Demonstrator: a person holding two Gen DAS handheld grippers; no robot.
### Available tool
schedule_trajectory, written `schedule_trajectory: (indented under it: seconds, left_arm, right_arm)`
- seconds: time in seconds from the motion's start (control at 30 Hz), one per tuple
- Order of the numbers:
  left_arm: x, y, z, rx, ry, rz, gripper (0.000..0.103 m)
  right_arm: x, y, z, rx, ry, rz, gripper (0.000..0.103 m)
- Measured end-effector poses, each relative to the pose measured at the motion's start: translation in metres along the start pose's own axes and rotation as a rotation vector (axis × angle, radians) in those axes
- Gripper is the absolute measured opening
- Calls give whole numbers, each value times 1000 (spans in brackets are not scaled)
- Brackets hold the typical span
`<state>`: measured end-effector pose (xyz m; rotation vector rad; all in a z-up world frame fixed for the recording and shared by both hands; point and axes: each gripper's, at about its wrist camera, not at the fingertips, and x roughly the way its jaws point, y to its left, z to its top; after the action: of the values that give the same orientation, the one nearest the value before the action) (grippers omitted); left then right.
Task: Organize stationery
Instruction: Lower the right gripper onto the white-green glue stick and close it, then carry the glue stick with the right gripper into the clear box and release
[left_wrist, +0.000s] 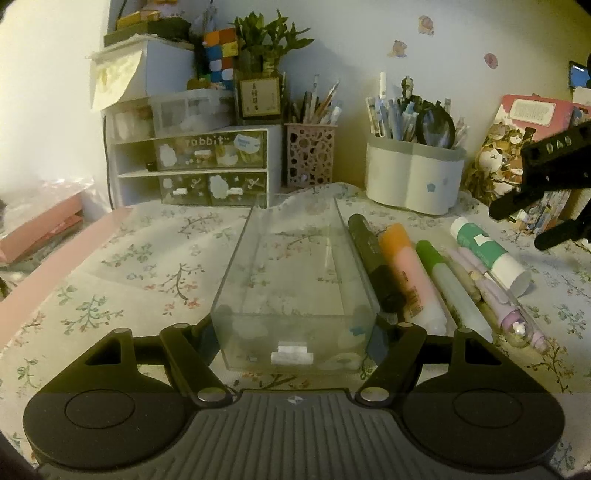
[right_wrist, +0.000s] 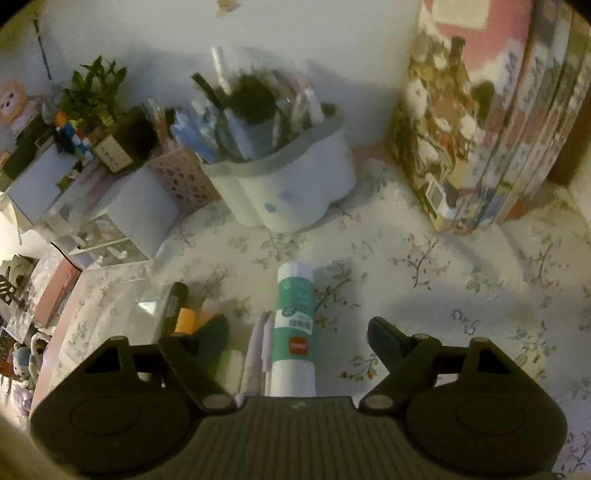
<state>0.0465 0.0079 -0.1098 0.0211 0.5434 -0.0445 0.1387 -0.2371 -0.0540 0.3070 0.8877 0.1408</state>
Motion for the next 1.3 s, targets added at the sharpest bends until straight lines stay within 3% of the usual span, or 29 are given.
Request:
schedule_trajectory:
  seconds: [0.17, 0.33, 0.43, 0.8, 0.97, 1.13, 1.3]
  left_arm:
    - [1, -1, -1, 2, -6, -1, 73]
    - [1, -2, -2, -2, -7, 3, 73]
    - [0, -3, -2, -3, -10, 9, 73]
    - [1, -3, -1, -1, -8, 9, 73]
    - [1, -3, -1, 1, -10, 11, 73]
    - [1, -4, -2, 7, -11, 13, 73]
    - [0, -6, -2, 22, -17, 20, 73]
  right_arm:
    - [11, 5, 3, -48, 47, 5, 45]
    - [34, 9, 3, -89, 139, -2, 31]
    - [33, 7, 2, -63, 117, 11, 16]
    - [18, -4, 4, 57, 77, 29, 16]
    - [-1, 8, 11, 74, 11, 10, 16]
    - [-19, 53, 18, 62, -22, 138, 16]
    - [0, 114, 11, 41, 74, 247, 16]
